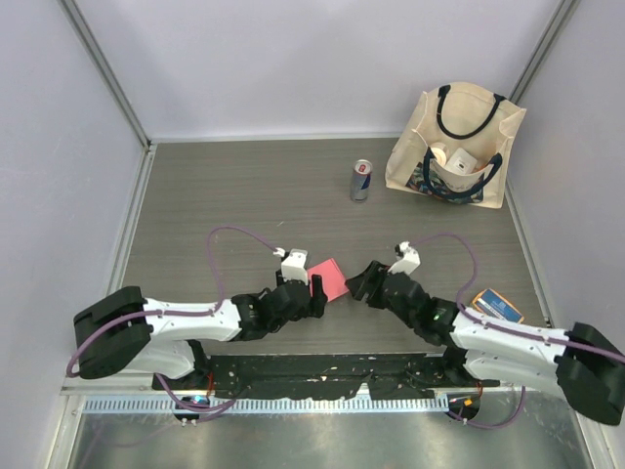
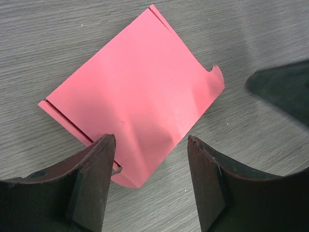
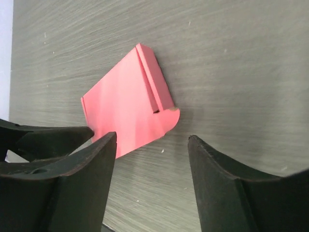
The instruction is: Fold the paper box
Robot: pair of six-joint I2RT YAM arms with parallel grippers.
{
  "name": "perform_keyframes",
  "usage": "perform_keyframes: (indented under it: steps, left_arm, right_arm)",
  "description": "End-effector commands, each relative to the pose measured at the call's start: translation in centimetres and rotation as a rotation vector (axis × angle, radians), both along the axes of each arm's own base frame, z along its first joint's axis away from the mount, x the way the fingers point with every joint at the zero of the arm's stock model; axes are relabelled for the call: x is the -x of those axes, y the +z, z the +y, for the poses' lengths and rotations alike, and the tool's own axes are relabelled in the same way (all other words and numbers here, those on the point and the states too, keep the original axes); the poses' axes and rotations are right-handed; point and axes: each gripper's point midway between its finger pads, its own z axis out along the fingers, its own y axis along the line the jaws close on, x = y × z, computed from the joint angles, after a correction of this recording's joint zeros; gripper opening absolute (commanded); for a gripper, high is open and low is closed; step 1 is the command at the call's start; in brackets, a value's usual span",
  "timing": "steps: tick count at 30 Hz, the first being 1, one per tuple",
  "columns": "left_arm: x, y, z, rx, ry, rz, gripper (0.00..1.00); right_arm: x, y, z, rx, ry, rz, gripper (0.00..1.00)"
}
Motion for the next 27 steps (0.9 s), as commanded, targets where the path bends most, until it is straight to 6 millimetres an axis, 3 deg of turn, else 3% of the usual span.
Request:
perform_keyframes:
  steps: [1,2,3,4,5,6,11,14,15,19,20,24,27]
  left_arm:
    - [-0.1,-1.0,0.8,-0.015,0.030,0.024,0.65]
    - [0.0,-1.1,1.0,-0.020,0.032,0.024,0.65]
    - [-0.1,-1.2,1.3,-0.029,0.037,0.023,0.66]
    - [-0.1,-1.2,1.3,-0.031,0.038,0.023,0.66]
    - [-0.1,-1.2,1.5,-0.036,0.041,0.022,0.67]
    - [-0.2,-1.1,1.6,-0.036,0.044,0.022,0.68]
    - [-0.2,-0.8,1.5,-0.023,0.028,0.026,0.70]
    - [-0.3,-0.2,1.4,-0.026,0.009,0.019,0.70]
    - [-0.3,0.0,1.2,-0.013,-0.011,0.028,0.71]
    - [-0.2,2.5,0.3,0.105,-0.075,0.034,0.73]
    - [-0.3,4.0,0.4,0.145,-0.078,0.018,0.74]
    - [-0.9,7.4,2.4,0.219,-0.029,-0.017,0.78]
    - [-0.8,7.7,4.2,0.270,0.028,0.018,0.79]
  right_arm:
    - [-2.3,2.8,-1.7,0.147,0.205,-0.104,0.67]
    - [-2.8,2.7,-1.7,0.148,0.237,-0.088,0.67]
    - [-2.6,4.3,0.1,0.080,0.362,-0.100,0.67]
    - [-3.9,4.5,-0.4,0.087,0.378,-0.109,0.67]
    - [-4.3,3.1,0.1,0.103,0.426,-0.058,0.66]
    - [-4.8,4.3,1.4,0.081,0.485,-0.078,0.65]
    - [-5.9,2.7,4.2,0.025,0.587,-0.079,0.63]
    - [-6.0,1.7,4.7,0.008,0.605,-0.068,0.60]
    - [-5.7,0.4,4.6,0.009,0.606,-0.032,0.56]
    - [-4.8,-0.4,4.8,-0.039,0.615,-0.016,0.45]
    - [-4.8,-0.3,4.9,-0.050,0.613,-0.030,0.43]
    - [-4.4,-1.3,4.2,-0.046,0.576,0.005,0.36]
    - [-4.3,-1.4,3.8,-0.057,0.542,0.001,0.33]
